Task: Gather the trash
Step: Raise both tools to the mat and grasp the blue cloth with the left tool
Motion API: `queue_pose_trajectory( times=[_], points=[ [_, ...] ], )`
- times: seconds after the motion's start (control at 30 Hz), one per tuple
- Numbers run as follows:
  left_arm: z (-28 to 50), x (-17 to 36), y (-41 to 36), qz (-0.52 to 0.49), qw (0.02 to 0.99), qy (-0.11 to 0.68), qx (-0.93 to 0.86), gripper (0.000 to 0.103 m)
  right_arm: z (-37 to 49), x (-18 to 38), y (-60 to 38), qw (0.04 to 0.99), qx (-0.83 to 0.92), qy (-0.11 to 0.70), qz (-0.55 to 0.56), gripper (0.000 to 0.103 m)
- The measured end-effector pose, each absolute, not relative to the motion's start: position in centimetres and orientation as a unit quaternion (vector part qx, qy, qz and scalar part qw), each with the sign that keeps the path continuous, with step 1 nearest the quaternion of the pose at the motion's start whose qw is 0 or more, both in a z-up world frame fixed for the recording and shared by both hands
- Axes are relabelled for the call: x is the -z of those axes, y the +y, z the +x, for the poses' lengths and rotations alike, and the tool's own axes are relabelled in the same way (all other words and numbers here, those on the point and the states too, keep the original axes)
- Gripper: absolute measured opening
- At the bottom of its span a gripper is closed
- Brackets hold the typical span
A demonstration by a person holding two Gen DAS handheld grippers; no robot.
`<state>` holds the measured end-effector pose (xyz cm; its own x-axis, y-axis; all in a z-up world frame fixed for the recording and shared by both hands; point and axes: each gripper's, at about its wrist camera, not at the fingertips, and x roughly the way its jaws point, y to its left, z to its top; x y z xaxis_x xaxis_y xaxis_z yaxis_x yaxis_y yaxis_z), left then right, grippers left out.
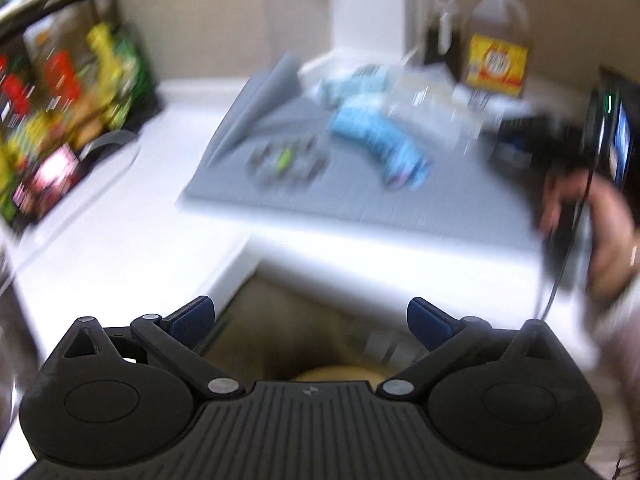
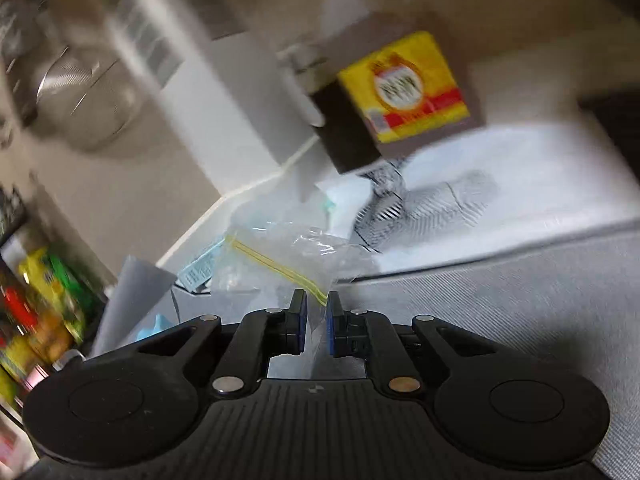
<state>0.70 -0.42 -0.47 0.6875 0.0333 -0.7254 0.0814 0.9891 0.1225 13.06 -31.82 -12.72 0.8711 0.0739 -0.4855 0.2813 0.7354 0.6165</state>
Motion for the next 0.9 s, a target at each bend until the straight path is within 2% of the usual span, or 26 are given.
queue_pose_trajectory(
  times=[0.13,0.37,0.83,0.87,0.9],
  points=[
    [7.1,-0.9,-4.2,0.073,0.926,0.369,0.029,0.103,13.0,12.6,-32.0,0.900,0.078,0.258,0.342,0.011],
    [16.4,1.2,-8.0,0.029,0.917,0.397,0.031,0.103,12.8,11.7,-31.5,0.911,0.071,0.254,0.317,0.011],
    [23.9,5.2,-7.3,-0.012,0.888,0.458,-0.030,0.103,13.1,12.0,-31.5,0.904,0.060,0.256,0.338,0.011],
    [24.2,5.5,-7.1,-0.010,0.884,0.464,-0.050,0.096,13.1,12.1,-31.4,0.903,0.061,0.257,0.338,0.011],
    [24.4,5.8,-7.0,0.001,0.877,0.473,-0.080,0.079,13.2,12.1,-31.5,0.903,0.061,0.258,0.338,0.011]
  ],
)
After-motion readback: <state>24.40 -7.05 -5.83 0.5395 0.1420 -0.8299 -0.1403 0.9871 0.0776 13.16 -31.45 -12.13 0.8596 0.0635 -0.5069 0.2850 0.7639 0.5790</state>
